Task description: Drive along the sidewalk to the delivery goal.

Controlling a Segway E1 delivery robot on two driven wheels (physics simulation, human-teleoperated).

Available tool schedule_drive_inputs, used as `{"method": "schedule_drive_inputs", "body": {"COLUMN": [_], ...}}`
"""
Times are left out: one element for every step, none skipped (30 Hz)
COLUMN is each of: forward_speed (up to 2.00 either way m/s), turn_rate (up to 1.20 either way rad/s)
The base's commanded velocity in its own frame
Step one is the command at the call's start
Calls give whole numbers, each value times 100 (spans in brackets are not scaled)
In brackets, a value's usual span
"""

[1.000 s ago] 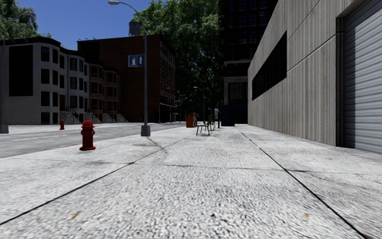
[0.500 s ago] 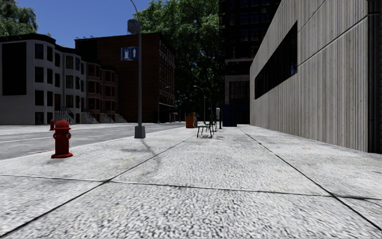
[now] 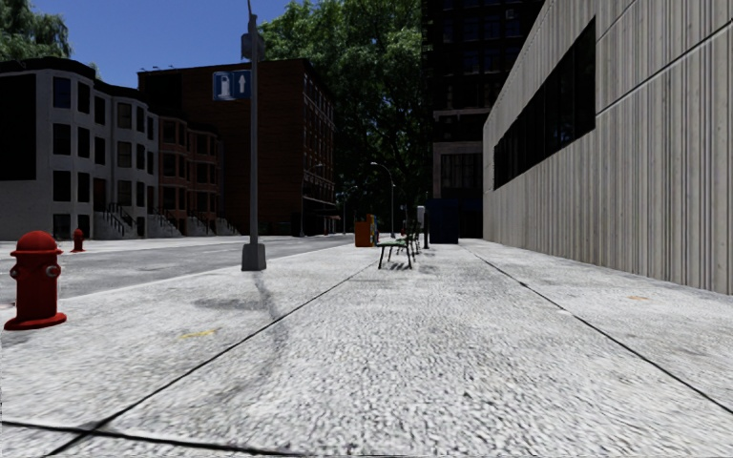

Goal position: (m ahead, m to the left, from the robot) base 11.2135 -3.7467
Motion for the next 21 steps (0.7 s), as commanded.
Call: {"method": "schedule_drive_inputs", "body": {"forward_speed": [200, 200, 200, 200, 200, 200, 200, 200, 200, 200, 200, 200, 200, 200, 200, 200, 200, 200, 200, 200, 200], "turn_rate": [-32, -120, -120, -120, -120, -120, -120, -120, -120, -120, -120, -120, -120, -7, 0, 0, 0, 0, 0, 0, 0]}}
